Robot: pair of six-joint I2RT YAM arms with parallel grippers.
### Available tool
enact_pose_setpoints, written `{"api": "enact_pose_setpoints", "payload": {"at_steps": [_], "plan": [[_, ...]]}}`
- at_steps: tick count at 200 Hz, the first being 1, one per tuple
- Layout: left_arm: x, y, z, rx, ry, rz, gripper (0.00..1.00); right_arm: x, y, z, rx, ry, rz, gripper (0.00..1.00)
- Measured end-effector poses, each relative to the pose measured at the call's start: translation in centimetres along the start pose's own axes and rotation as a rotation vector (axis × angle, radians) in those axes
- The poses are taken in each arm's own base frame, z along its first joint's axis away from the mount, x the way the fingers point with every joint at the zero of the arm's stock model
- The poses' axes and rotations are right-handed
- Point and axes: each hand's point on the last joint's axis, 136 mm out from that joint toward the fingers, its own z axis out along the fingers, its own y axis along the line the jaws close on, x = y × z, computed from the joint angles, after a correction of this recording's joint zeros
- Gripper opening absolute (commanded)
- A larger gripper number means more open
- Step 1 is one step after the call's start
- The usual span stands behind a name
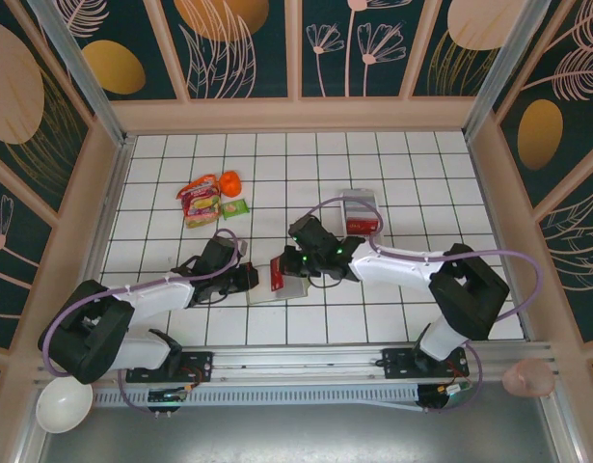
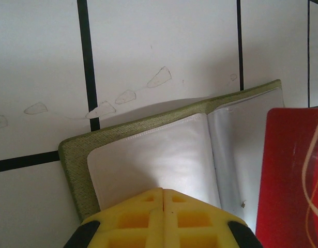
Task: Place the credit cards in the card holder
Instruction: Insert the credit card into the card slot.
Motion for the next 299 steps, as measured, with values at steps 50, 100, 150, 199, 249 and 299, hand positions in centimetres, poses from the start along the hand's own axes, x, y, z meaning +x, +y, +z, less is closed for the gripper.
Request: {"api": "enact_pose_setpoints", "payload": {"at_steps": [50, 100, 150, 199, 249, 299], "plan": [[0.2, 0.2, 0.0, -0.003, 0.003, -0.001, 0.00, 1.0, -0.6, 0.8, 0.018, 0.026, 0.010, 0.00], [0.3, 0.3, 0.0, -0.004, 0.004, -0.002, 0.00, 1.4, -1.0, 1.6, 0.030, 0.041, 0.016, 0.00], [0.4, 0.4, 0.1, -0.004, 0.005, -0.006, 0.00, 1.6, -1.1, 1.7, 0.028, 0.046, 0.017, 0.00], [0.5, 0.4, 0.1, -0.003, 0.004, -0.006, 0.00, 2.2, -1.5, 2.3, 0.032, 0.072, 0.019, 0.00], [0.5, 0.5, 0.1, -0.004, 0.003, -0.006, 0.00, 2.4, -1.2, 2.6, 0.014, 0.083, 0.017, 0.00], [0.5, 0.4, 0.0, -0.002, 0.001, -0.005, 0.00, 2.0, -1.5, 2.6, 0.017, 0.079, 0.000, 0.00]]}}
